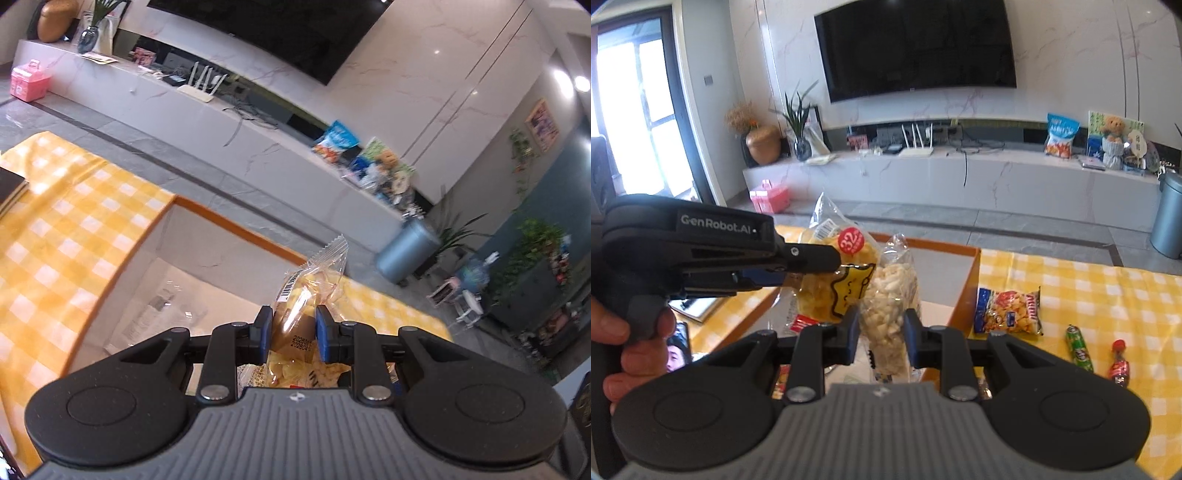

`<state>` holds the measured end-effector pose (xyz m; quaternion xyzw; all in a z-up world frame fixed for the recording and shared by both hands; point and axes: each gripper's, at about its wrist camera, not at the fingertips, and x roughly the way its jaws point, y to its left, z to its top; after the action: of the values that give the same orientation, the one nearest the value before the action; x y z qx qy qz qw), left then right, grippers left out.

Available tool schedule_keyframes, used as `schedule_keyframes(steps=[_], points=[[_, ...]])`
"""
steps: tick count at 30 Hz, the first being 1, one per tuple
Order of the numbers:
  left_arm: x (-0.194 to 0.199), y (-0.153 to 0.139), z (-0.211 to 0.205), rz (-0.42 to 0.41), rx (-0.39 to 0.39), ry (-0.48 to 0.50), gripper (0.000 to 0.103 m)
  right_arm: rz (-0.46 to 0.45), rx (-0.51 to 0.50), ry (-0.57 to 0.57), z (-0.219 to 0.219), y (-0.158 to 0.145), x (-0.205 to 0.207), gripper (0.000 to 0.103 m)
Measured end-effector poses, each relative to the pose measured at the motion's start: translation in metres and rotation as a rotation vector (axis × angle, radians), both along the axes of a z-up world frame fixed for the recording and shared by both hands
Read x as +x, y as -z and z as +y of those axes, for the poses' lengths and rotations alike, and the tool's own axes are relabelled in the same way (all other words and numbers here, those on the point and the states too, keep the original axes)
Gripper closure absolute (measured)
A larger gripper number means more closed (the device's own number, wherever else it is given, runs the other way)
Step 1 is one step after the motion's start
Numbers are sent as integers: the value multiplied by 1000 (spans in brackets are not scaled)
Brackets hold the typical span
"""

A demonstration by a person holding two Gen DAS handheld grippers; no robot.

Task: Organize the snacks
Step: 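Carry both held bags over the box and lower them inside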

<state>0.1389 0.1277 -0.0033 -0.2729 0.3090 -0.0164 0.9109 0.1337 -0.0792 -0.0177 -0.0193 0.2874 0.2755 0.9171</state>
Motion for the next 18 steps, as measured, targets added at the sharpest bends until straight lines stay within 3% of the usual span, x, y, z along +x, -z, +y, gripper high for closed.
schedule_keyframes(steps=[11,18], points=[[32,42,2,117,41,16,76,27,-168,-19,42,36,52,80],[38,44,0,119,50,25,76,19,-284,-37,53,51,75,80]])
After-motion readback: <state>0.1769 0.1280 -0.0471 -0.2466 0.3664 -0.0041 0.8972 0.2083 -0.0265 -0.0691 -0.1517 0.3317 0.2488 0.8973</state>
